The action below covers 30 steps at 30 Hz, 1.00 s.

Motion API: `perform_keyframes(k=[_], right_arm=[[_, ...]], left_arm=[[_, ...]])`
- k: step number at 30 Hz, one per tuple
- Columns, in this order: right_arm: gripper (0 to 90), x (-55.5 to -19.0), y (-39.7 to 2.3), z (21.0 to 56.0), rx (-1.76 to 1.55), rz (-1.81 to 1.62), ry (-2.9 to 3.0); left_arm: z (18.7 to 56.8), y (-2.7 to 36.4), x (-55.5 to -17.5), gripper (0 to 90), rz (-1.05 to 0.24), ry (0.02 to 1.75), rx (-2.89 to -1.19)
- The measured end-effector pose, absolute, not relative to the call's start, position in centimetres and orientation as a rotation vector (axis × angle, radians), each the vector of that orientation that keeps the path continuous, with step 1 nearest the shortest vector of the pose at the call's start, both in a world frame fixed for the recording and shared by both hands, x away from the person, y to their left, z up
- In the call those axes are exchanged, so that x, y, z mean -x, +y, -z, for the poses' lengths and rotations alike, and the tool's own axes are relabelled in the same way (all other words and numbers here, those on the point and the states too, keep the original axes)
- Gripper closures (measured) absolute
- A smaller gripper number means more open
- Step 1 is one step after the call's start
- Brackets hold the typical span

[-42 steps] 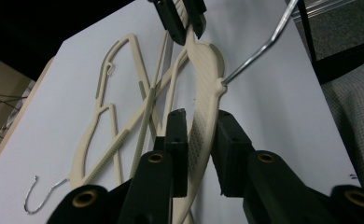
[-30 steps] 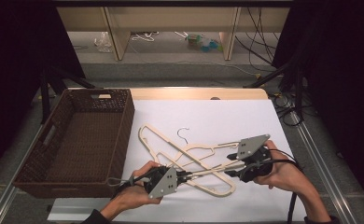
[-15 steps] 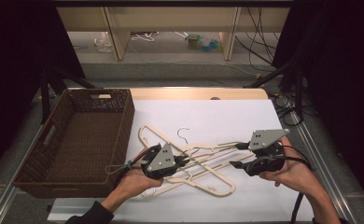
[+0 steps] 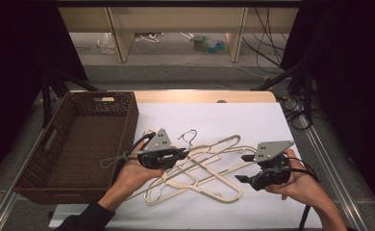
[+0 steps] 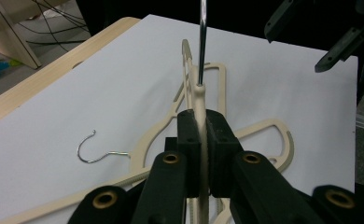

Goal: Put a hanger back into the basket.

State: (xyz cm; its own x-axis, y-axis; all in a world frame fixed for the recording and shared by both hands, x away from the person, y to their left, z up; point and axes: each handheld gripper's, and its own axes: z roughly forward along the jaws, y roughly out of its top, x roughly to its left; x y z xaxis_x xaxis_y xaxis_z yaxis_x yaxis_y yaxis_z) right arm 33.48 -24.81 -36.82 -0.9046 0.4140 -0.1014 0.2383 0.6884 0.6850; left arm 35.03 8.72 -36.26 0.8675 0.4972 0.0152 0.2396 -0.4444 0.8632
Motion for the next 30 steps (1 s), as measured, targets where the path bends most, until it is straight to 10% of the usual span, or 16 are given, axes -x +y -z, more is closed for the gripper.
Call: perform_keyframes(k=[30], right_arm=[[28.4,-33.3,-23.6,40.0,-0.573,-0.993,2.71]], left_arm=[[27.0,21.3,-36.5,85.7,-0.323,0.865,-1.92]])
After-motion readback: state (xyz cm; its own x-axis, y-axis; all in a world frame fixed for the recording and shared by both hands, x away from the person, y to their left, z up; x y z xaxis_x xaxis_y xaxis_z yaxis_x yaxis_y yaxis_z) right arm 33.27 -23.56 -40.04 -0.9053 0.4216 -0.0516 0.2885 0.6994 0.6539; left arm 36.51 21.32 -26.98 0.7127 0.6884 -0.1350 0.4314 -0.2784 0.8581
